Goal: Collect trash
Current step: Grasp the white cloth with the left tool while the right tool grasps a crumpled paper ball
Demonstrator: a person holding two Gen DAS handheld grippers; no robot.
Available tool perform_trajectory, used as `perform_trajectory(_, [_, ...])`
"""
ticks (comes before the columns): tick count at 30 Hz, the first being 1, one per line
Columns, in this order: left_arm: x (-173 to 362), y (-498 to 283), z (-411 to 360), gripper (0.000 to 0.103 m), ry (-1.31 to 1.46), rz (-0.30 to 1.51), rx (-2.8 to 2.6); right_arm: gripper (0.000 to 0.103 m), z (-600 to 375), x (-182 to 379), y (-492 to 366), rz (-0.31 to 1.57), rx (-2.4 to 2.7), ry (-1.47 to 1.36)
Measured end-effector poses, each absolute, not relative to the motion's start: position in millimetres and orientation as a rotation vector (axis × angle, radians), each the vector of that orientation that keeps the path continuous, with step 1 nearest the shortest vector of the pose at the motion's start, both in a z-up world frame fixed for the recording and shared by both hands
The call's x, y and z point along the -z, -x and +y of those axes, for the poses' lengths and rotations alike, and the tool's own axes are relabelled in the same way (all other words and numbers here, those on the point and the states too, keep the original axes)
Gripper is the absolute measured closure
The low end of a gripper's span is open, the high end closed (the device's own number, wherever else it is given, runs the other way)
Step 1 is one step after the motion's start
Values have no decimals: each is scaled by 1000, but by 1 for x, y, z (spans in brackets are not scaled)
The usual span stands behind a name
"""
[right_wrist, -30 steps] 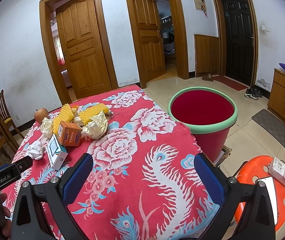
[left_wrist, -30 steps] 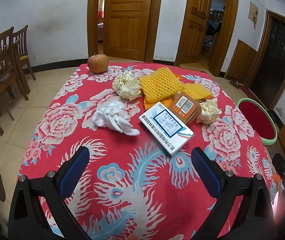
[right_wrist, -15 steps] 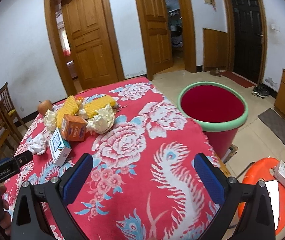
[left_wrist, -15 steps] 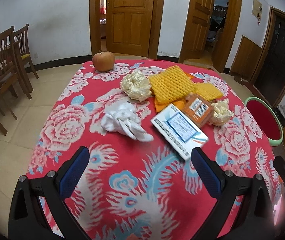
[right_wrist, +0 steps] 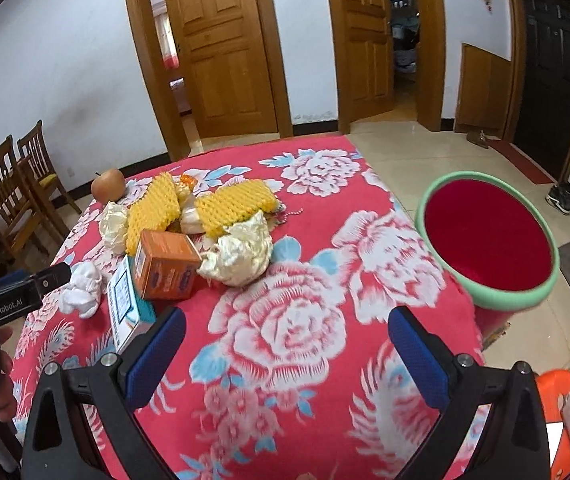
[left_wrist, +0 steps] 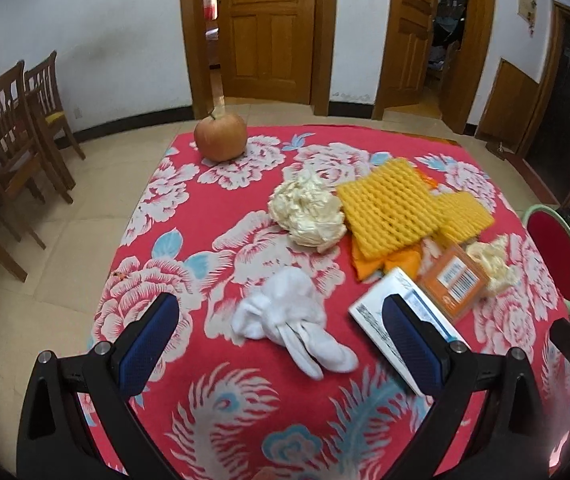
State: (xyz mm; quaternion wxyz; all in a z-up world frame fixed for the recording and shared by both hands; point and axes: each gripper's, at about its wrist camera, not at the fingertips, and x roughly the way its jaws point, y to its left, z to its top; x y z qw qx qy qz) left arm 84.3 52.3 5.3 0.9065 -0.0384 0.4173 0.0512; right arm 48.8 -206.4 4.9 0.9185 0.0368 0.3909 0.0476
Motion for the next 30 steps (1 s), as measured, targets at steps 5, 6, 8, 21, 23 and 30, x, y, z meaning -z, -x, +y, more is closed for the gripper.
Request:
perform_trajectory(5, [8, -90, 62, 2, 129, 897, -110, 0, -206, -1, -78, 841, -118, -77])
perform_trajectory(6, [13, -92, 63, 3, 136, 912, -117, 0, -205, -1, -83, 846, -120, -75])
perform_trajectory(8, [22, -94, 66, 8, 153, 941, -122, 0, -204, 3, -93, 862, -136, -81])
perform_trajectory(21, [42, -99, 65, 50, 211, 963, -43, 29, -197, 31, -131, 939, -191, -164])
perform_trajectory(23, [43, -100, 62, 52, 206, 960, -30, 35, -196, 36, -133, 953, -201, -172])
perform_trajectory(30, [44, -100, 57, 53, 169, 945, -30, 47, -192, 44, -135, 963, -222, -195])
